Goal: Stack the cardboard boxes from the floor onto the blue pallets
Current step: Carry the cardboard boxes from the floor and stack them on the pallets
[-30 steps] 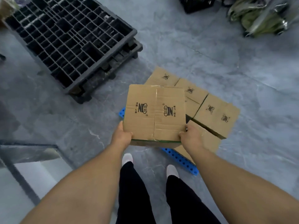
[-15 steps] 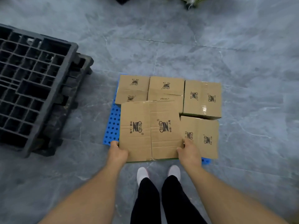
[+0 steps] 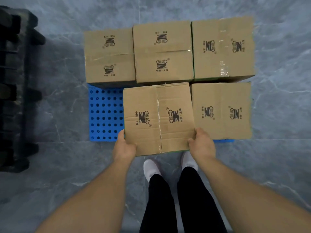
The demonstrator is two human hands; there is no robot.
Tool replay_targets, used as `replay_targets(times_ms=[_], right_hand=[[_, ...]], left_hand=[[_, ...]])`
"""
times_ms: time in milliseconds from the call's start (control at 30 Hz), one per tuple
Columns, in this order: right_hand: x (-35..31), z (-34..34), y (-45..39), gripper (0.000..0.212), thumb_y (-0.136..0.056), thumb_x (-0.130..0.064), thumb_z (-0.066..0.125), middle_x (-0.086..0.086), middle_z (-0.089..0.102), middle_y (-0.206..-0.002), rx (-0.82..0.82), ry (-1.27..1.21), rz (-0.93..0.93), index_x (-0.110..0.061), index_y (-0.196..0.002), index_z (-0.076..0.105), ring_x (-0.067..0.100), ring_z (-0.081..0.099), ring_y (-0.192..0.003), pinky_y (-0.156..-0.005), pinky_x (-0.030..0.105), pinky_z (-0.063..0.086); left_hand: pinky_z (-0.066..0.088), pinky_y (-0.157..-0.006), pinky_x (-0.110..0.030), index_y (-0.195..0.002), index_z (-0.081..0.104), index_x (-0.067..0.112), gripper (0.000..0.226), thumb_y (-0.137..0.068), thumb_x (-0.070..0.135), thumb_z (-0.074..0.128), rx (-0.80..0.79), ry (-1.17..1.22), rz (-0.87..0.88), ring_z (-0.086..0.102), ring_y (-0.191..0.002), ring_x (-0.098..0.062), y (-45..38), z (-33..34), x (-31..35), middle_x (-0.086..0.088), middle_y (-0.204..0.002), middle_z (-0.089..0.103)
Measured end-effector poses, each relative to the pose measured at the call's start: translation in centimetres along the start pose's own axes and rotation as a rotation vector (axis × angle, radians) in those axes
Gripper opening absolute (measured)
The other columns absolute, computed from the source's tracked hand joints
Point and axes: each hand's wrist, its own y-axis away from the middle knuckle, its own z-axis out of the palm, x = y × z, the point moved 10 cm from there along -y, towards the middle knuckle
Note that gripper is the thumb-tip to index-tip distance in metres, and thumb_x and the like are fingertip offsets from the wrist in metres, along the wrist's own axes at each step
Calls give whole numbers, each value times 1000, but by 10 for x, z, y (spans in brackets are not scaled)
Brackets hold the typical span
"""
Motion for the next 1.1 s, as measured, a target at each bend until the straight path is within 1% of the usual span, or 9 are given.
replay_targets(times_ms=[100, 267, 400, 500, 667, 733, 900, 1000, 1100], right_hand=[[1, 13, -21, 29, -92, -12, 48, 14, 50, -120, 26, 30, -29, -6, -120, 47, 31, 51, -108, -80, 35, 41], [9, 25, -48, 34, -93, -17, 47, 12, 49, -123, 90, 56, -20, -8, -126, 46, 30, 47, -115, -84, 39, 43], [13, 34, -64, 31, -93, -18, 46, 12, 50, -121, 102, 99, -21, -7, -122, 46, 30, 47, -115, -85, 39, 43], [11, 37, -72, 32, -94, -19, 47, 11, 51, -118, 125, 114, -50, -9, -125, 45, 29, 49, -112, -83, 37, 43], [7, 35, -80, 30, -92, -15, 49, 10, 53, -114, 162, 77, -74, -11, -121, 43, 28, 50, -107, -79, 36, 43], [7, 35, -82, 27, -92, -12, 47, 10, 53, -114, 168, 66, -71, -11, -119, 44, 28, 50, -106, -79, 36, 42], [7, 35, -84, 25, -92, -7, 47, 11, 52, -116, 176, 61, -76, -12, -116, 43, 28, 50, -107, -83, 35, 42], [5, 32, -81, 32, -91, -6, 48, 11, 50, -119, 143, 69, -79, -12, -122, 41, 28, 49, -110, -85, 36, 42], [4, 20, -75, 39, -88, -4, 48, 12, 50, -119, 122, 78, -84, -11, -126, 40, 29, 48, -112, -88, 36, 41]], left_hand=[[45, -91, -35, -142, 29, 26, 63, -87, 10, 56, 2, 12, 21, 52, -106, -20, -20, 18, -4, -2, -133, 50], [43, -85, -31, -143, 27, 26, 65, -87, 8, 57, 16, 34, 57, 51, -101, -16, -49, 42, -6, 0, -138, 45], [41, -72, -25, -143, 28, 28, 65, -88, 6, 55, 12, 64, 59, 52, -85, -11, -68, 57, -8, 2, -132, 49], [35, -59, -17, -142, 27, 30, 64, -89, 6, 54, 30, 59, 50, 46, -71, 0, -80, 62, -11, 3, -127, 50], [36, -62, -23, -140, 29, 31, 61, -89, 5, 52, 40, 42, 54, 47, -74, -6, -90, 67, -8, -1, -127, 53], [36, -60, -21, -142, 27, 31, 63, -90, 5, 51, 37, 53, 55, 46, -71, -3, -93, 69, -9, -2, -126, 53], [38, -68, -25, -146, 19, 32, 67, -92, 7, 49, 16, 25, 47, 44, -70, -2, -91, 71, -9, -4, -133, 49], [38, -79, -27, -148, 6, 35, 74, -93, 11, 50, -24, -49, 35, 46, -91, -11, -87, 72, -6, -3, -147, 36], [35, -106, -37, -149, -1, 33, 79, -93, 12, 51, -23, -95, 44, 36, -132, -22, -74, 67, 3, -1, -156, 19]])
